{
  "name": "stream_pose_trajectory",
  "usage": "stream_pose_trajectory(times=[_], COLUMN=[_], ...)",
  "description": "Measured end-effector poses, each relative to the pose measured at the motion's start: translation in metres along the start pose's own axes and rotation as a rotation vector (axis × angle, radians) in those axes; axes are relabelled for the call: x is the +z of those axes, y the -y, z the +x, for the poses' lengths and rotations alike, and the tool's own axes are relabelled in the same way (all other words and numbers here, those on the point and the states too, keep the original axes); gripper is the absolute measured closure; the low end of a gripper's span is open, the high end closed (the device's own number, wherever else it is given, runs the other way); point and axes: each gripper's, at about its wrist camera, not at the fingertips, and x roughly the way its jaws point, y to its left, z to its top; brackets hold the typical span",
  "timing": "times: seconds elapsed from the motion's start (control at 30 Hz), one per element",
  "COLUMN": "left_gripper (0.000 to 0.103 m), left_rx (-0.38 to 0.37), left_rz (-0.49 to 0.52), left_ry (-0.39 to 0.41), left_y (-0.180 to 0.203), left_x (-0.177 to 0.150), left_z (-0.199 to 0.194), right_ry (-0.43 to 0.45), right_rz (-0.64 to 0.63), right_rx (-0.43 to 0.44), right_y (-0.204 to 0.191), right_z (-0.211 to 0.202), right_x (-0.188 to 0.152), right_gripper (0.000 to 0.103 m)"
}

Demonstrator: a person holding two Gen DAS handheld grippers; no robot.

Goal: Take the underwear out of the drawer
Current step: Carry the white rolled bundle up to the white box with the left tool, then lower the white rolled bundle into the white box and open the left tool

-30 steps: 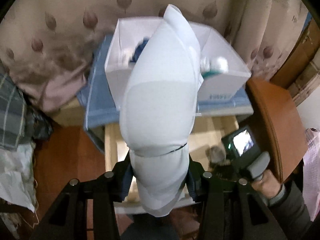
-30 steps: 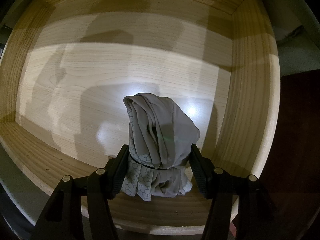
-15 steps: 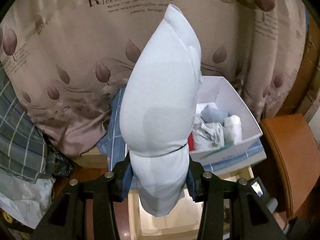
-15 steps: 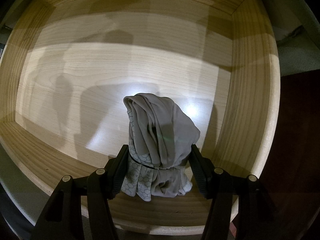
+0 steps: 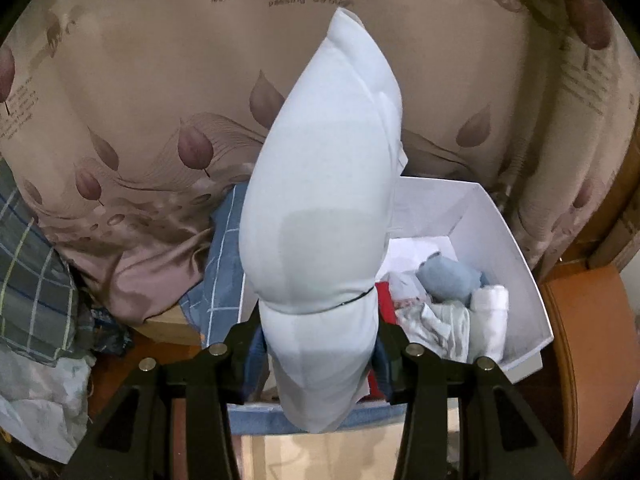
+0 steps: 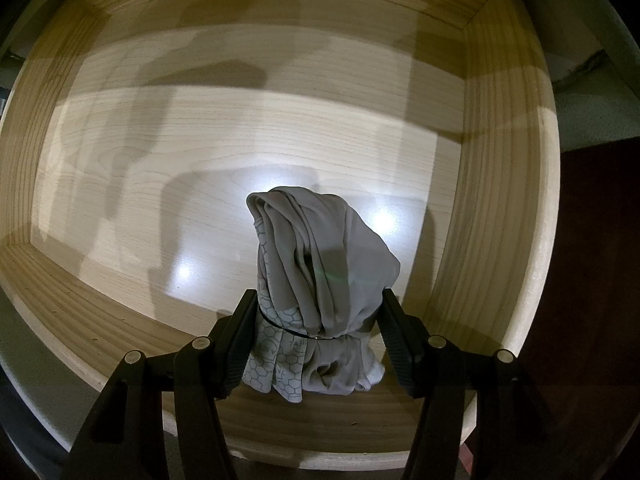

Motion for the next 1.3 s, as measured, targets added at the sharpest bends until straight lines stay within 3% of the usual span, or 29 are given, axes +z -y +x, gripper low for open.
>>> stream_pose_trajectory(times=[0.27,0.53,0.77,1.3], left_gripper=[0.057,0.054,0.047,0.045], left_rx=[0.011,0.065,0.081,0.063], left_rz=[-0.028,0.025,0.011,0.056], left_ry=[-0.087,-0.134,-0.144,-0.157], left_y=[-0.003,0.006,0.005,0.013], left_x=[-0.005,-0.015,-0.012,-0.012], left_z=[0.050,0.074,0.076,0.047], right_ry=[0.001,0.000,0.000,0.000], right_rz=[0.000,0.000,0.000,0.000], right_rx=[0.001,0.000,0.000,0.000], right_y=[0.000,0.000,0.000,0.001], right_z=[0.000,0.000,0.001,0.001], right_x=[0.000,0.000,0.000,0.000], right_gripper=[0.047,0.047,0.047,0.047])
